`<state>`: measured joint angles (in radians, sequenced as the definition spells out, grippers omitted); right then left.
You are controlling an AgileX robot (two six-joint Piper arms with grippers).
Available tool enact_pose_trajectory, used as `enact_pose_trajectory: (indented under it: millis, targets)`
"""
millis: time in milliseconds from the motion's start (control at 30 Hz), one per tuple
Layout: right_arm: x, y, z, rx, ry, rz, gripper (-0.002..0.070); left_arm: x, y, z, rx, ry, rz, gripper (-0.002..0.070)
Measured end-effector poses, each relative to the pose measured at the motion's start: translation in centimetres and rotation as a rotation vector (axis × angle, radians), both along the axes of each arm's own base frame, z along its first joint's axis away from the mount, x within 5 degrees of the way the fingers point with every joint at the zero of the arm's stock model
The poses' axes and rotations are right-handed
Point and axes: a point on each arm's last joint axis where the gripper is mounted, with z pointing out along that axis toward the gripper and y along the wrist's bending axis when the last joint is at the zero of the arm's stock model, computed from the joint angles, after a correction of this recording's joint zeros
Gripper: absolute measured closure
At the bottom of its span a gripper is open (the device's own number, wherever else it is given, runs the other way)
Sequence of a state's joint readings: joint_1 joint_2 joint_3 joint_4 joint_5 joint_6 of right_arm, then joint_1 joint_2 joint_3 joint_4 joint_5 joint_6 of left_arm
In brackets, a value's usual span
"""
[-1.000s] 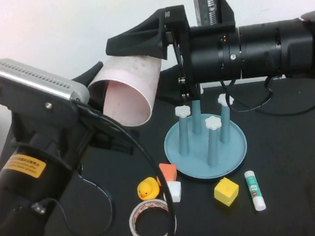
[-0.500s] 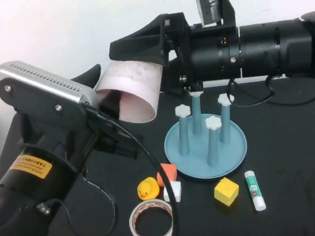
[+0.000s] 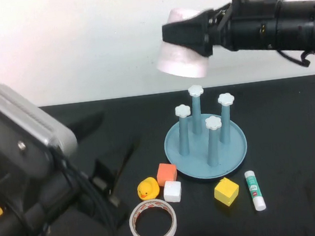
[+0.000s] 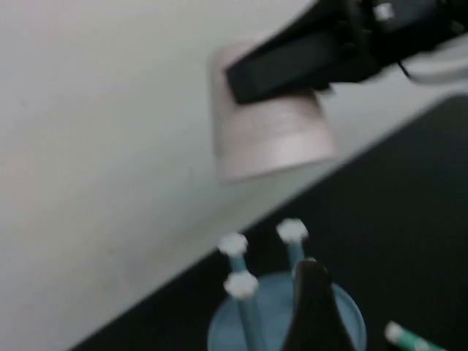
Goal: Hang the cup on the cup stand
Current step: Place the cup on the cup holder
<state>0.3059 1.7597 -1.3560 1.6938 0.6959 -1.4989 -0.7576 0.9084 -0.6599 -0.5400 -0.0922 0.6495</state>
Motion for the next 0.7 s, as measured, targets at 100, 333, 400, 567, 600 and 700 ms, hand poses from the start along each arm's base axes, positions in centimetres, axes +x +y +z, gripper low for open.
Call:
enact_pose_trajectory:
  millis: [100,333,400,567,600,700]
  targets:
    - [0.6,-0.2,-0.5,-0.167,-0.235,-0.012,0.0075,-0.5,-0.1,-0.6,0.074,0.029,-0.053,0.0305]
    - [2.9,-0.8,-3.9,-0.453,-0.418,-0.077,0.0076,-1.0,-0.7,-2.3,0.201,0.134,-0.148,0.0398]
    - [3.5,-0.8,-5.3,-0.487,-0.396,-0.089,0.0076,-1.0,-0.9,-2.6,0.221,0.158,-0.163,0.0407]
    - [5.6,-0.3,-7.8,-0.510,-0.368,-0.085,0.0076,-1.0,-1.1,-3.3,0.256,0.197,-0.187,0.0415]
    - [6.0,-0.1,-8.0,-0.509,-0.369,-0.084,0.0076,-1.0,-1.1,-3.3,0.260,0.203,-0.191,0.0415]
    - [7.3,0.3,-8.6,-0.505,-0.375,-0.087,0.0076,-1.1,-1.1,-3.4,0.268,0.213,-0.199,0.0416]
